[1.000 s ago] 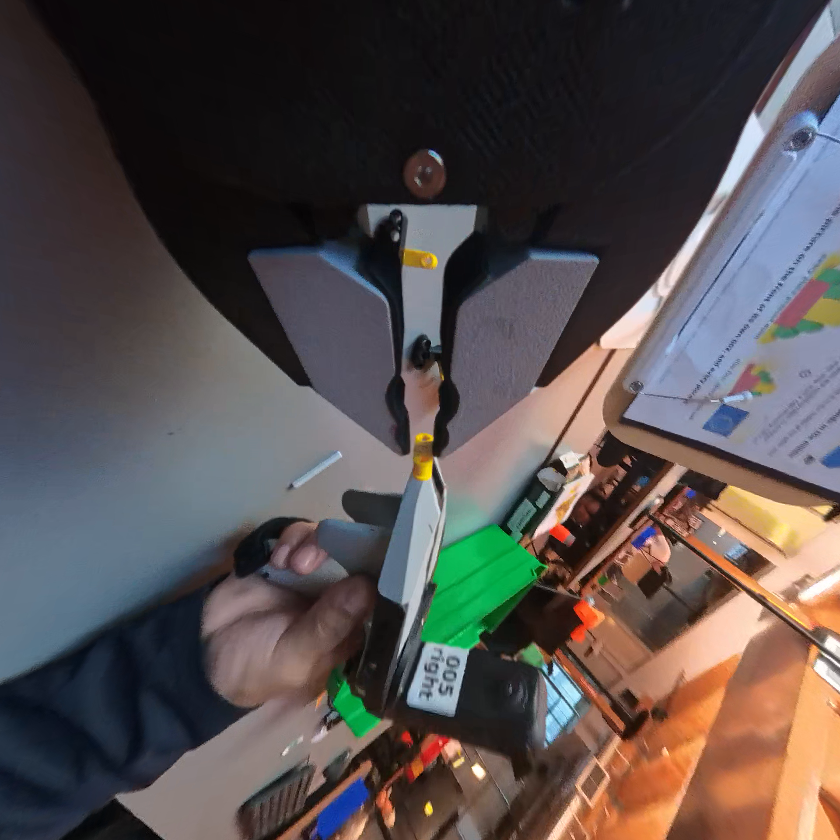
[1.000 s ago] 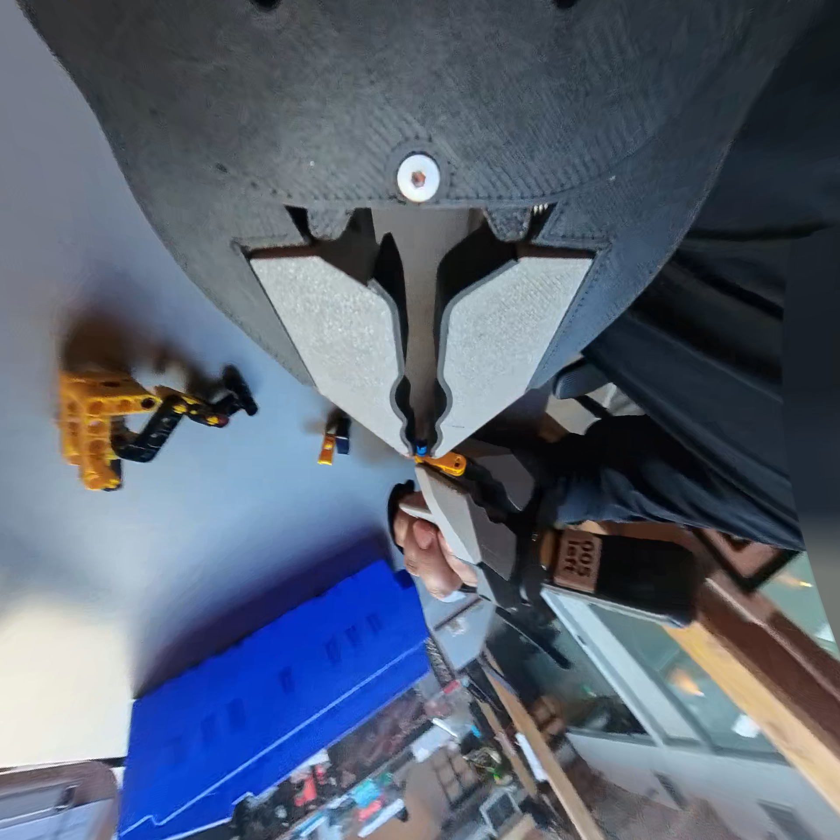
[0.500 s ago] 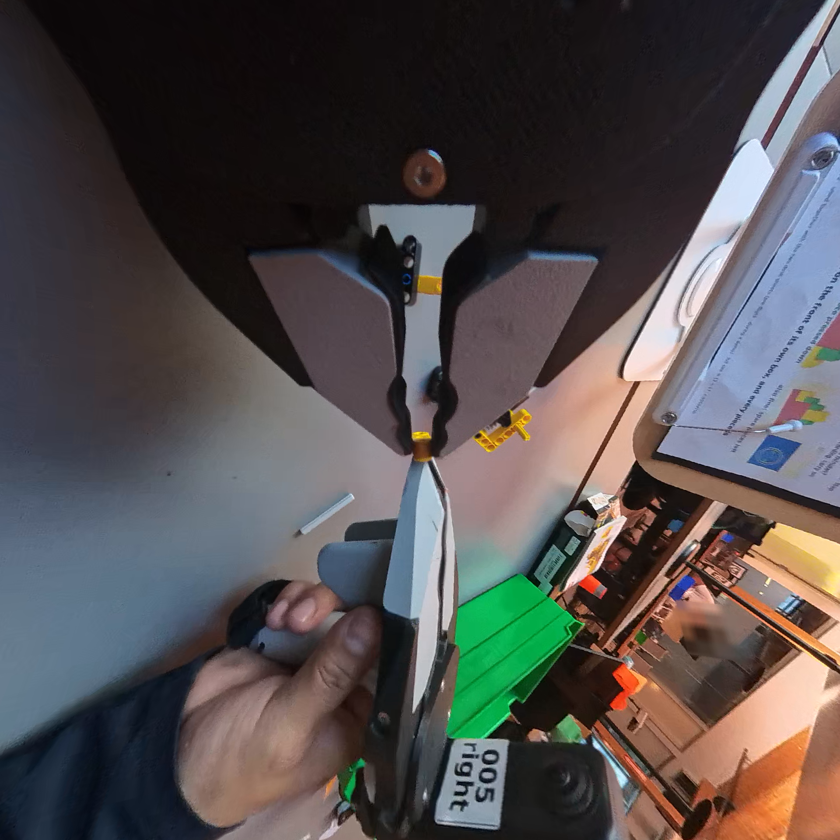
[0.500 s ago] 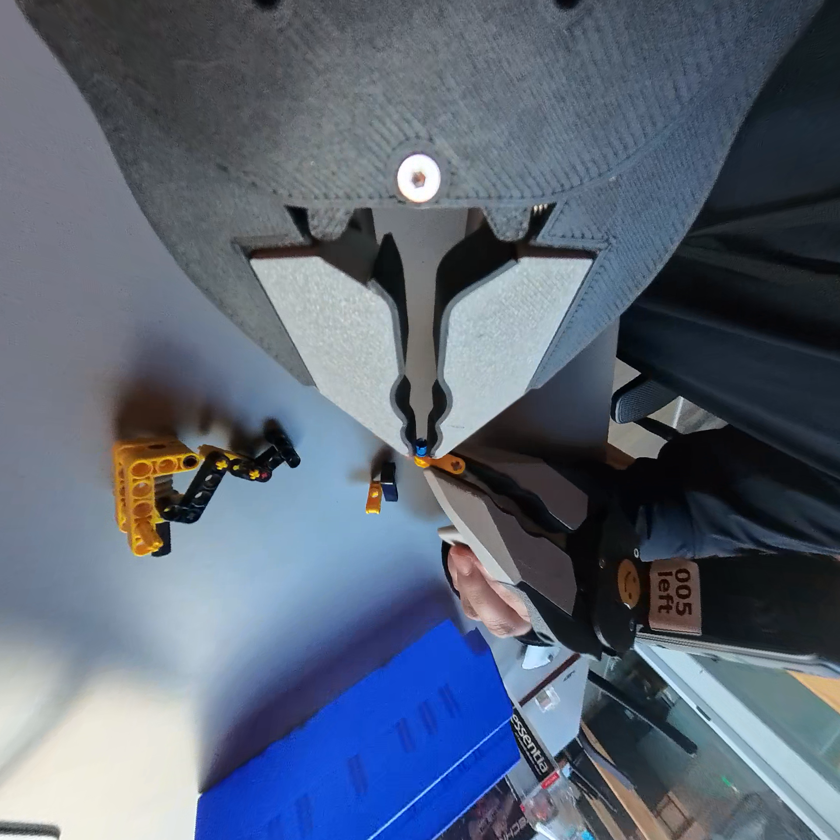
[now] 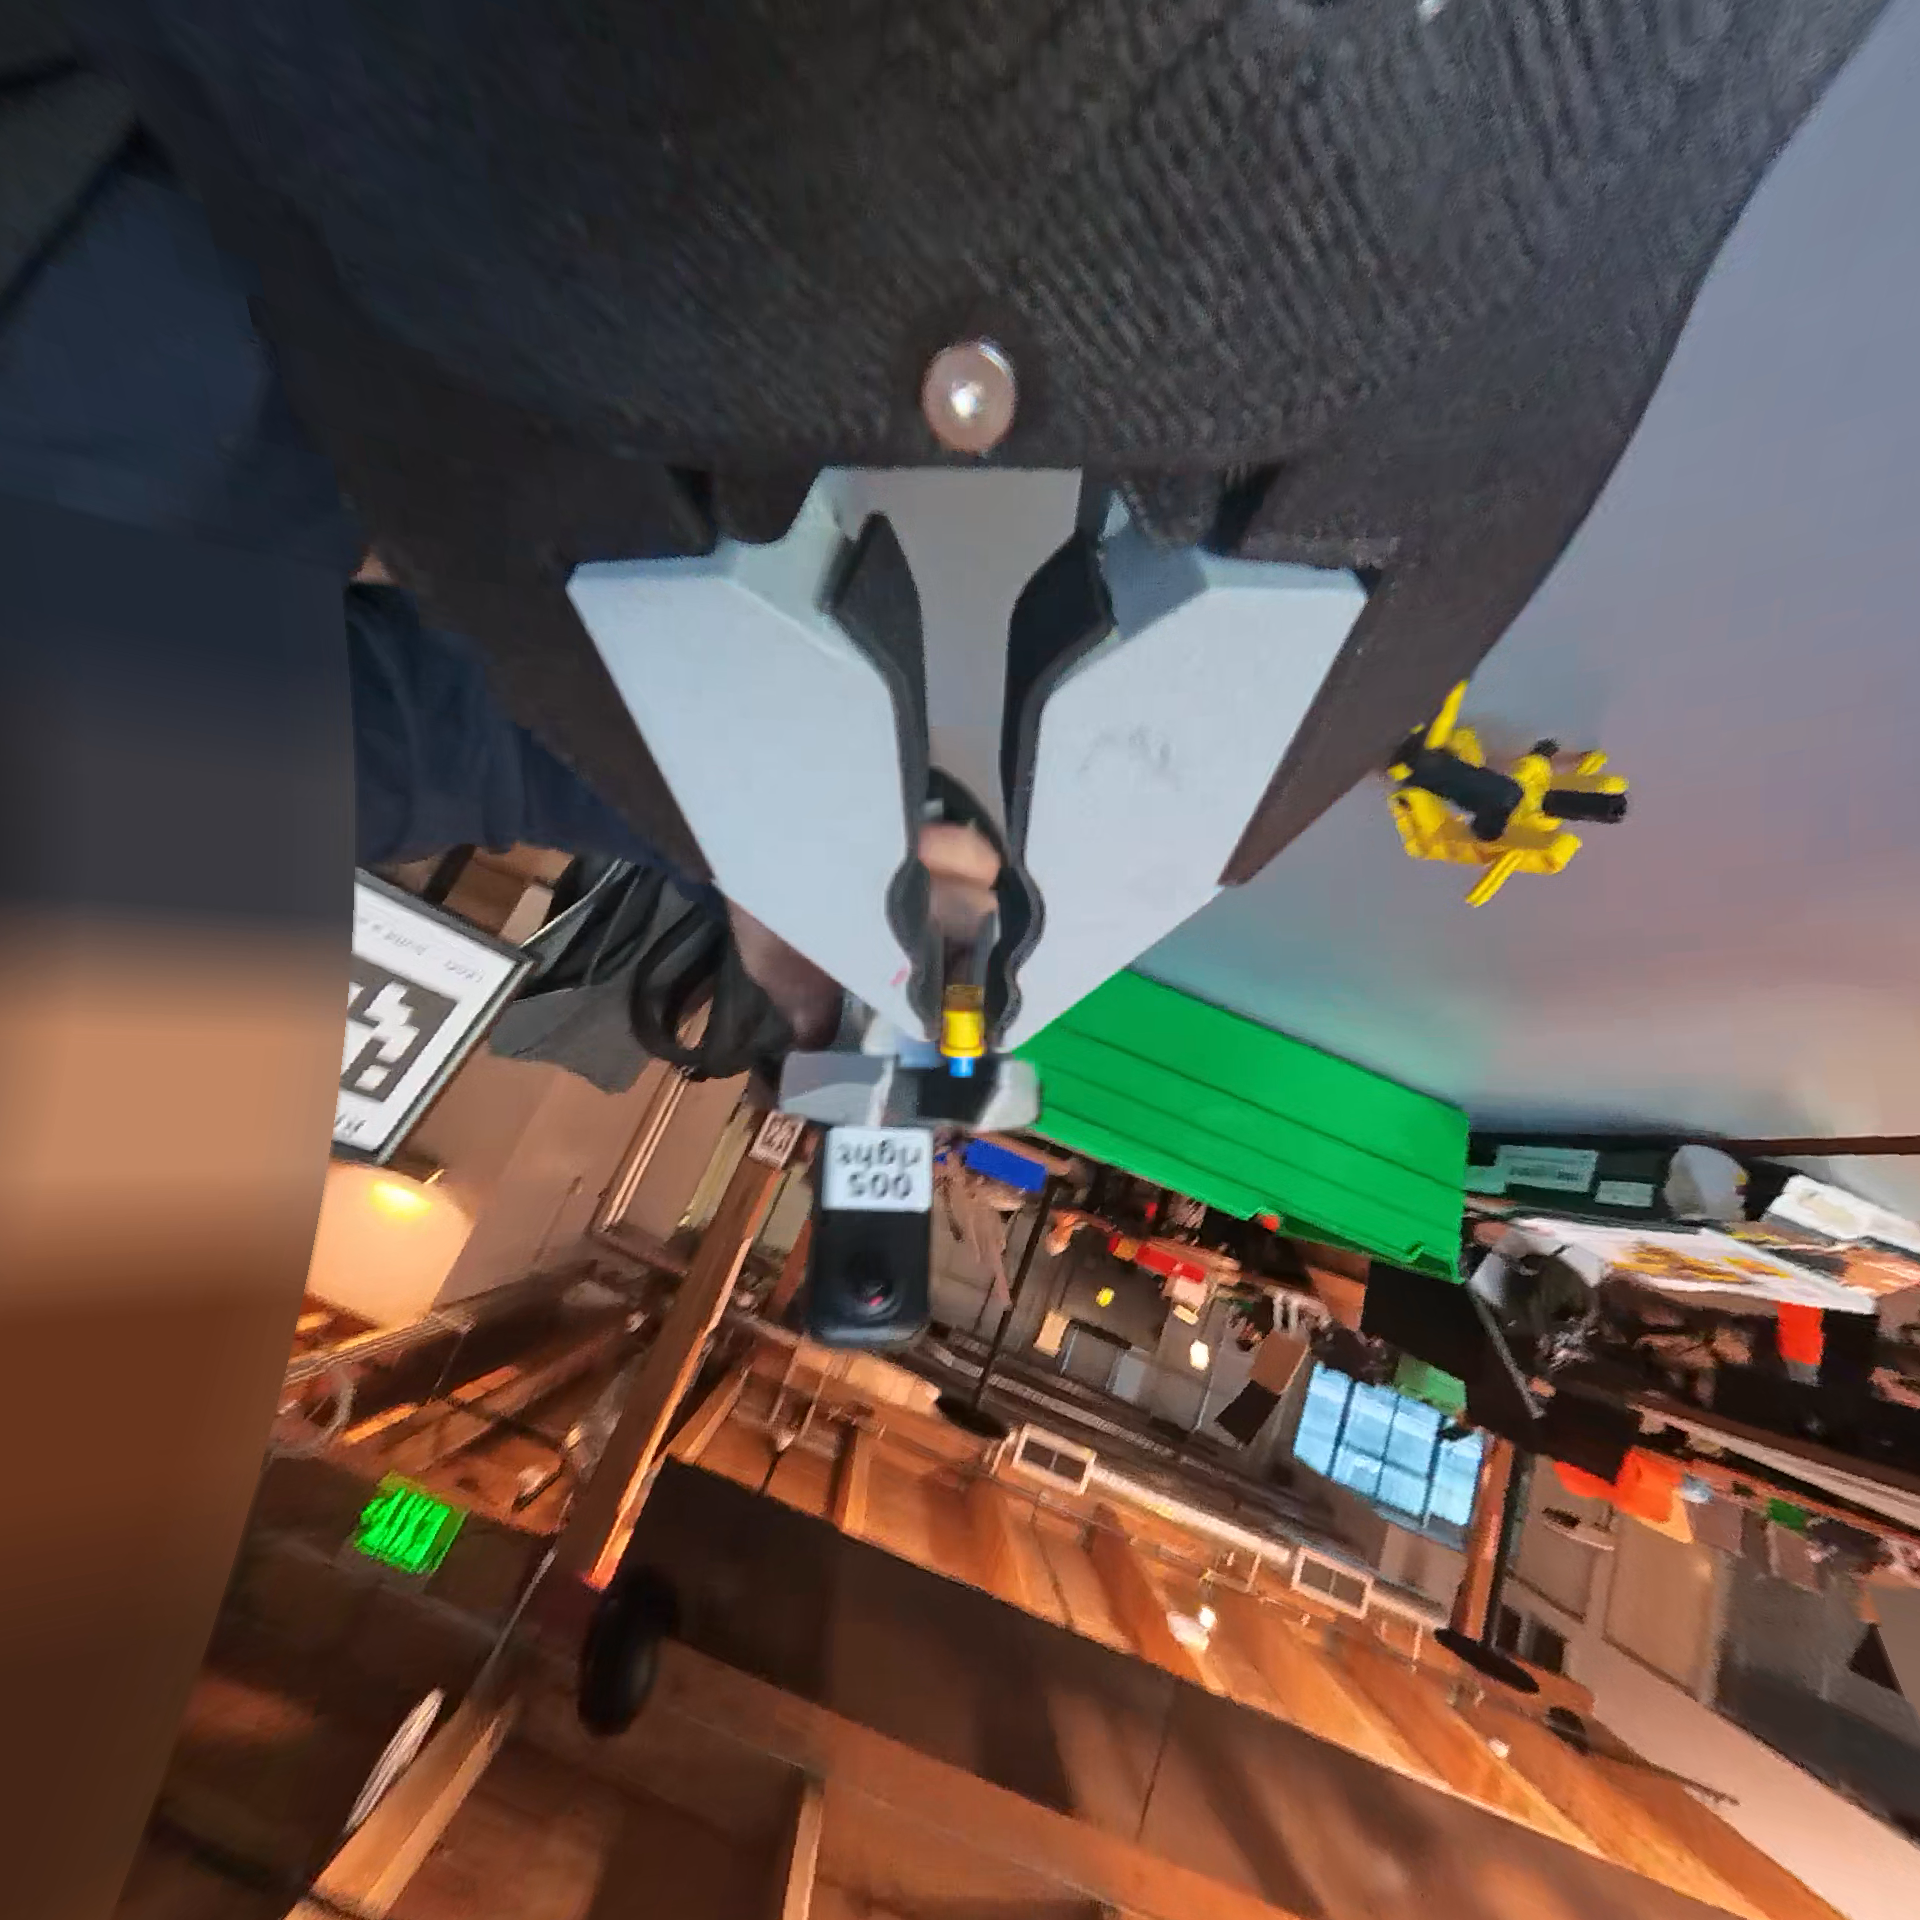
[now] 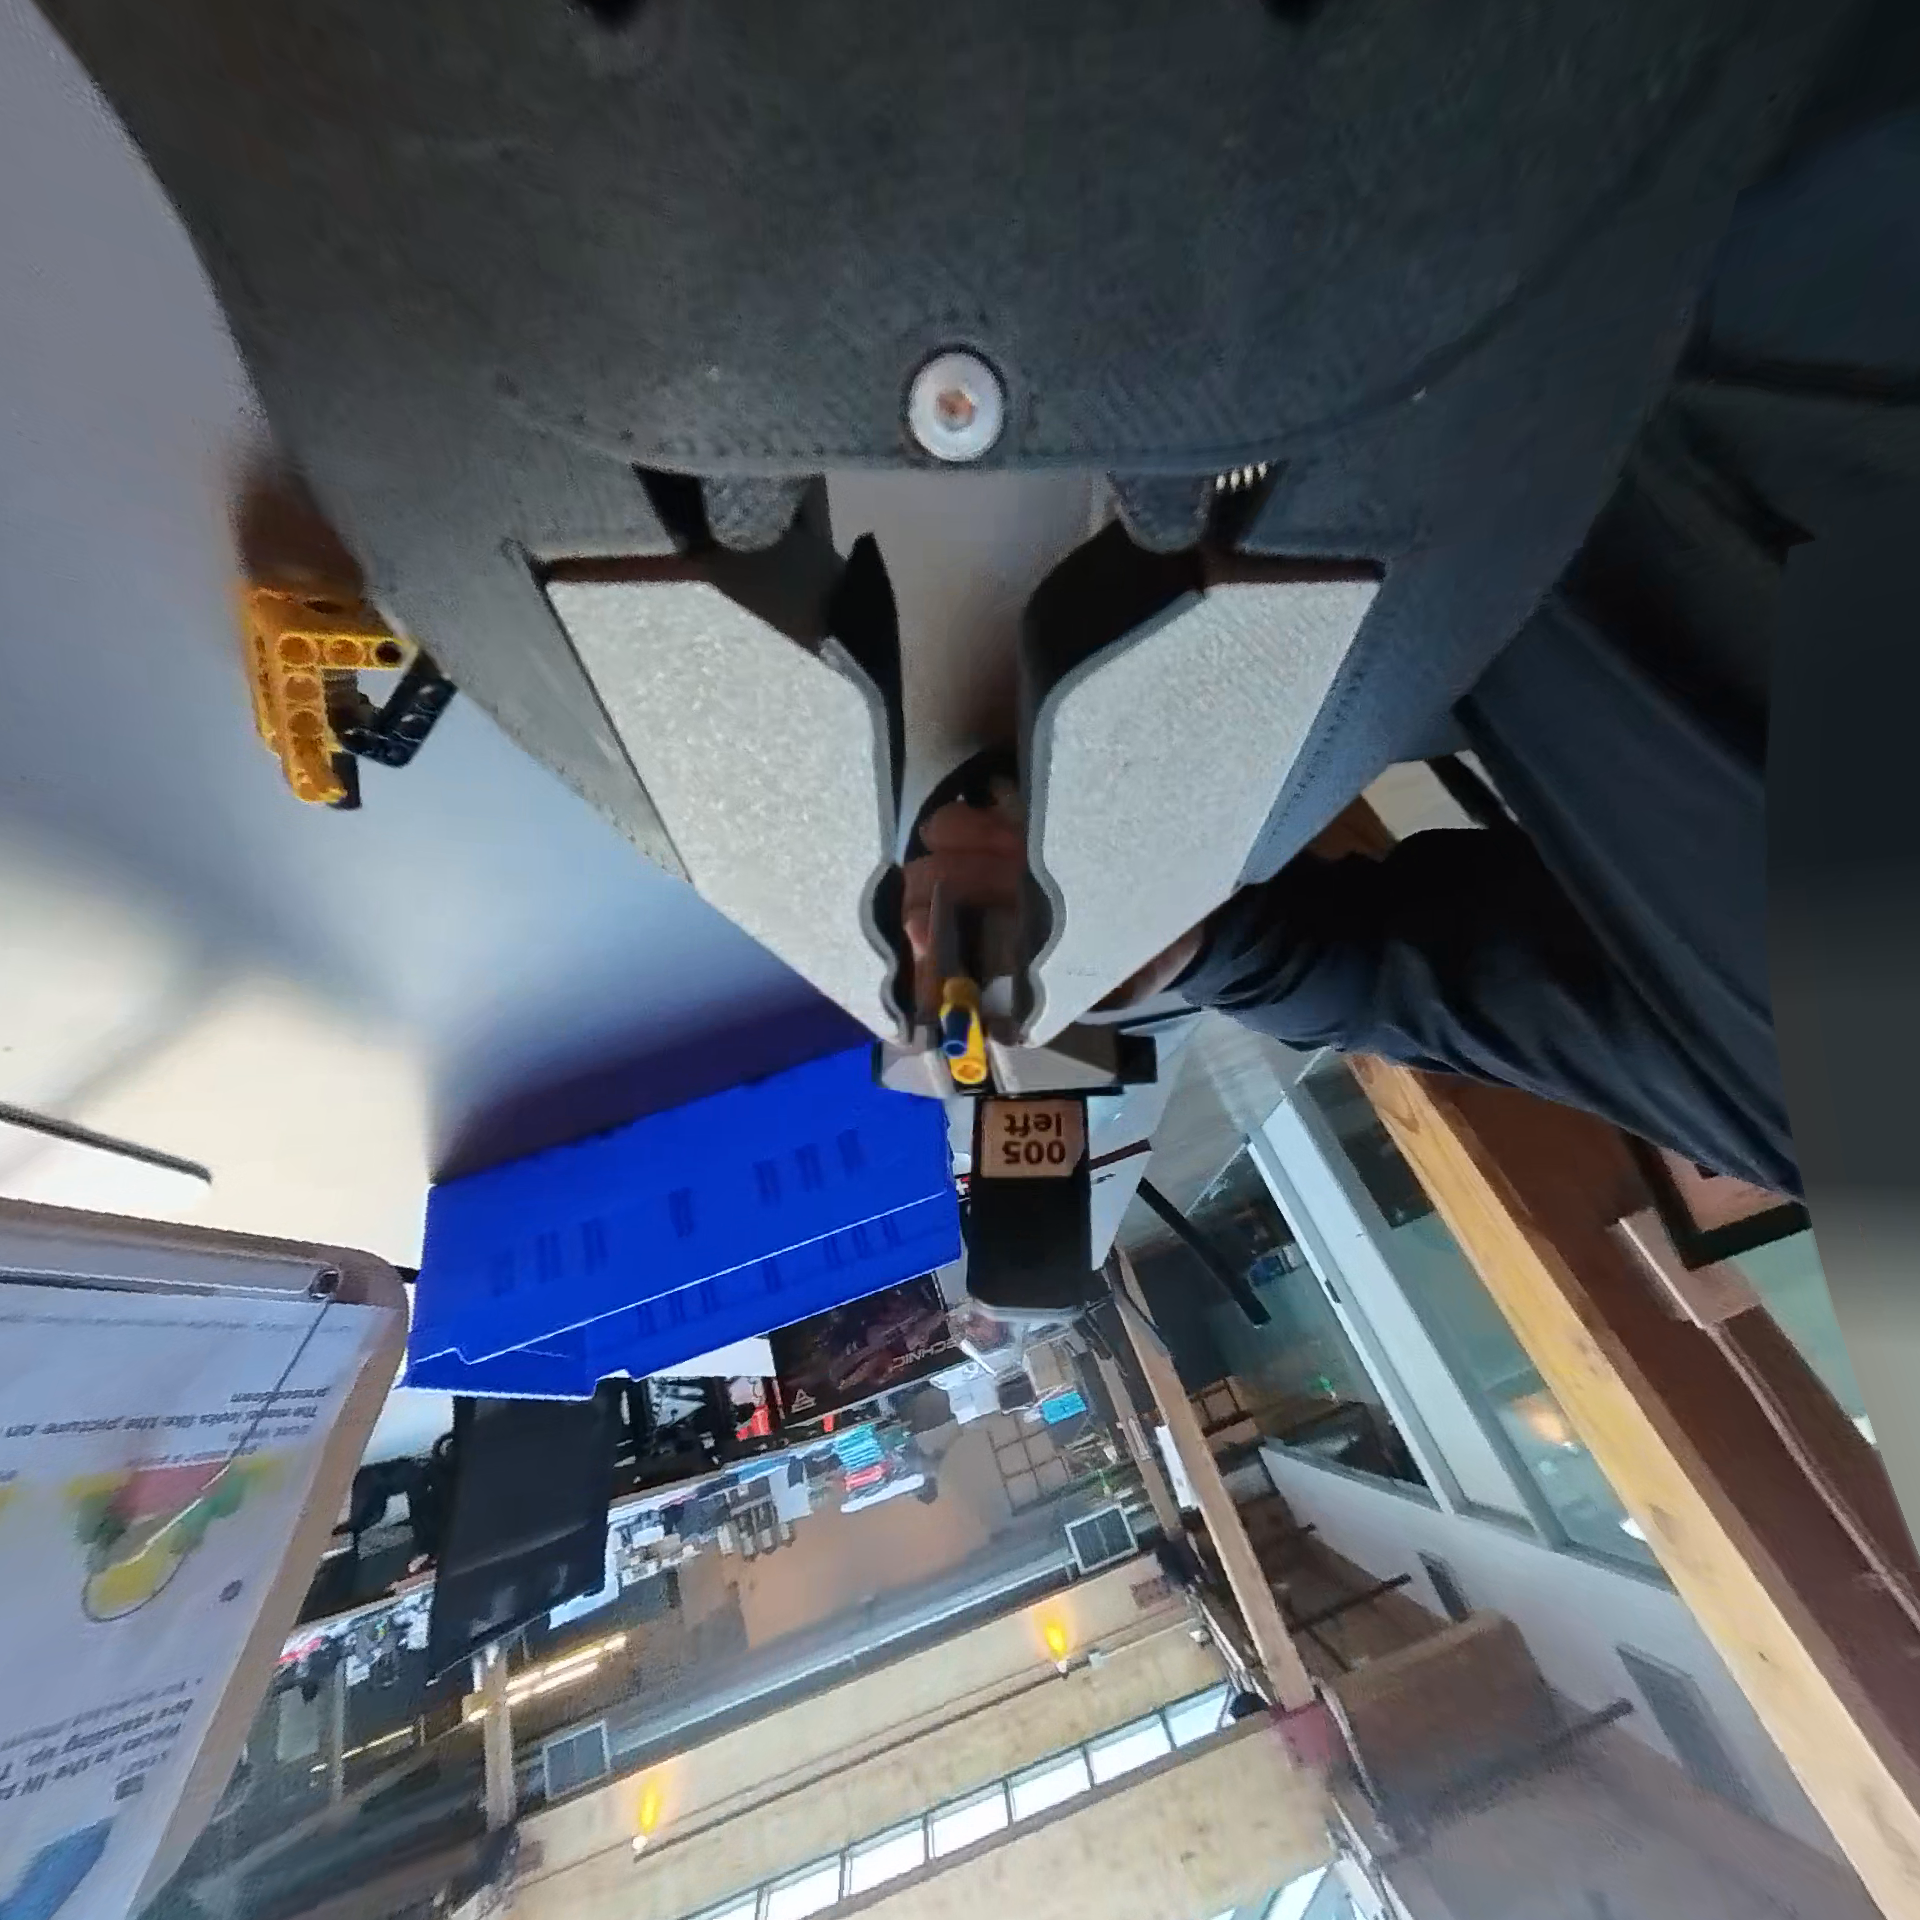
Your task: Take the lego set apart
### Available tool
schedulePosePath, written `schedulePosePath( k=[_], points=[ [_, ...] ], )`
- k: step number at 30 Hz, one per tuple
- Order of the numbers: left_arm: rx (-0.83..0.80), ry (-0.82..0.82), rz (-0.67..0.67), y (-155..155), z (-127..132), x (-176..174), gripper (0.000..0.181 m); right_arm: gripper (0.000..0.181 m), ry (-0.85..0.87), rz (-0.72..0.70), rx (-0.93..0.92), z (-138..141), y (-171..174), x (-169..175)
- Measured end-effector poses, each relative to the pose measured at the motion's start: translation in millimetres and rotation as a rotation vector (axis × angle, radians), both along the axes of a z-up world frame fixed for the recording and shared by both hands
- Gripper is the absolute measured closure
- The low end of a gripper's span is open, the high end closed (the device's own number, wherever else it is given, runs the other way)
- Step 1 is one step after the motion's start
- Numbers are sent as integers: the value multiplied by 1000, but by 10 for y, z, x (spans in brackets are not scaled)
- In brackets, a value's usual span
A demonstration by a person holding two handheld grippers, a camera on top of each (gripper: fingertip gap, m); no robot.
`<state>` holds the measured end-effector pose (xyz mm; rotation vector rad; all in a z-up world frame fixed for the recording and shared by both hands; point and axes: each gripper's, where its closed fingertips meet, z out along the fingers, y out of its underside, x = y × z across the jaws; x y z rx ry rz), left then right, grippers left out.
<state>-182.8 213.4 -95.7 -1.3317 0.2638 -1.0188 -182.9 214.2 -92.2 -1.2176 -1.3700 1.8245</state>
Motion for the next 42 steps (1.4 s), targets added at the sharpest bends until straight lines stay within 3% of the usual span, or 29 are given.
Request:
schedulePosePath(
  k=[6, 13, 21, 25, 27, 28, 30, 32, 34, 36, 38, 42],
  points=[
    [46, -83, 7, -50, 111, -9, 176, 181, 52, 14, -49, 89, -56, -46],
    [20, -159, 17, -34, 112, -50, 176, 177, 60, 8, -86, 99, -73, -132],
    [-55, -252, -43, -28, 121, -119, 176, 180, 40, -60, 0, 76, -65, -221],
    [-133, -179, 63, 99, -31, -345, 175, 181, -83, -170, -76, -50, 99, -507],
    [-148, -259, 105, 150, -44, -422, 175, 181, -79, -185, -162, -29, 161, -597],
    [-159, -275, 100, 168, -47, -436, 175, 180, -35, -218, -211, 40, 228, -605],
    [-277, -113, 44, 165, -337, -202, 175, 181, 250, -326, -411, 582, 725, -282],
    [-238, -137, -22, 91, -262, -48, 175, 181, 306, -359, -362, 774, 978, -64],
    [-211, -154, -18, 112, -186, -62, 175, 181, 136, -299, -250, 515, 921, -112],
    [-252, -17, -52, 114, -306, 31, 175, 181, 25, -240, -187, 258, 834, -65],
    [-269, 96, -12, 119, -397, 51, 175, 180, -220, -138, -92, -144, 715, 42],
    [-293, 351, 31, 121, -589, 114, 176, 179, -520, -129, 177, -892, 637, 314]
  ],
)
